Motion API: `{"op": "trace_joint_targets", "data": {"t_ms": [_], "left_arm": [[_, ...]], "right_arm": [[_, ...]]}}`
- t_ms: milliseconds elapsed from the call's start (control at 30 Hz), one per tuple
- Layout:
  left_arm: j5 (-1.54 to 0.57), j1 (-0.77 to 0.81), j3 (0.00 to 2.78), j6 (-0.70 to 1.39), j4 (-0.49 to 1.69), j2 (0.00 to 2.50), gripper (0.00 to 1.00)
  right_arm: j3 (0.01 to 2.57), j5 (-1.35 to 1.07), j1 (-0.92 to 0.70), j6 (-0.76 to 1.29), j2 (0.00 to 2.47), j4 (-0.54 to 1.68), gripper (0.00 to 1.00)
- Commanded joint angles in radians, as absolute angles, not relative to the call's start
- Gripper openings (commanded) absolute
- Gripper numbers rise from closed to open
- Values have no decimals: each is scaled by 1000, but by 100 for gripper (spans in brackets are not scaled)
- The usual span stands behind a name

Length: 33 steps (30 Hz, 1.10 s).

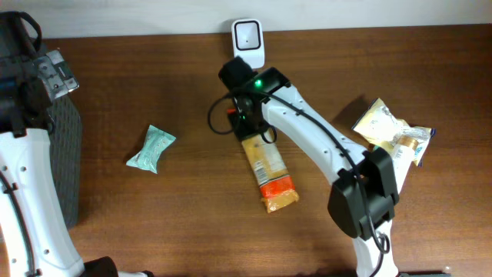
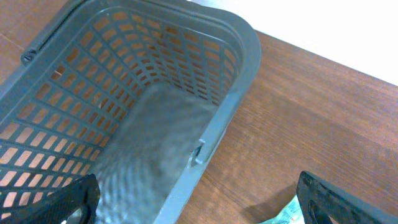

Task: Scan the item barcode
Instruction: 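Reach right gripper to the orange snack bar and grasp it, then lift the orange snack bar toward the scanner with right gripper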

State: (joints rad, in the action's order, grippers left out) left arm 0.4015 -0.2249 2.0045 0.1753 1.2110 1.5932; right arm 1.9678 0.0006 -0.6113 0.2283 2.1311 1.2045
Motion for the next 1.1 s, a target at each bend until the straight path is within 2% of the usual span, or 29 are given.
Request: {"op": "trace_joint_targets", "data": {"t_ms": [0,67,133,167,233,300,333,367,467,533,700,867,900,933,967,1000,1067], "left_arm": [[415,-226,2003,166,1210,1587,99],[415,-226,2003,166,1210,1587,99],[415,-226,2003,166,1210,1587,99],[415,-226,2004,166,1210,1587,99],[415,-226,2003,166,1210,1587,99],[415,-226,2003,166,1210,1587,99],[415,-226,2004,166,1210,1587,99],[415,-226,2004,166,1210,1587,99],[415,-226,2003,166,1210,1587,99],[415,-226,2003,166,1210,1587,99],[415,-226,2003,166,1210,1587,99],[415,-226,2003,166,1210,1587,99],[415,-226,2003,166,1210,1587,99],[415,-226,2003,166,1210,1587,99],[415,-226,2003,166,1210,1587,99],[415,-226,2003,166,1210,1587,99],[415,-226,2003,166,1210,1587,99]], "right_arm": [[1986,50,-666,236,2141,1217,4],[1986,62,-696,213,2189,1225,6],[1986,56,-636,197,2200,1257,37],[1986,4,-586,150,2200,1267,49],[1979,-103,-469,39,2206,1295,61],[1939,-110,-407,-33,2208,1293,77],[1911,-167,-380,-81,2208,1291,81],[1863,-329,-321,-185,2208,1283,81],[1769,-591,-220,-360,2215,1248,80],[1687,-646,-192,-386,2215,1188,79],[1509,-756,-212,-372,2219,979,75],[1478,-756,-291,-217,2231,834,60],[1478,-748,-321,-175,2250,802,53],[1478,-748,-348,-140,2273,773,37],[1478,-749,-358,-136,2279,768,17],[1481,-749,-358,-136,2279,770,8],[1518,-752,-353,-136,2277,790,4]]}}
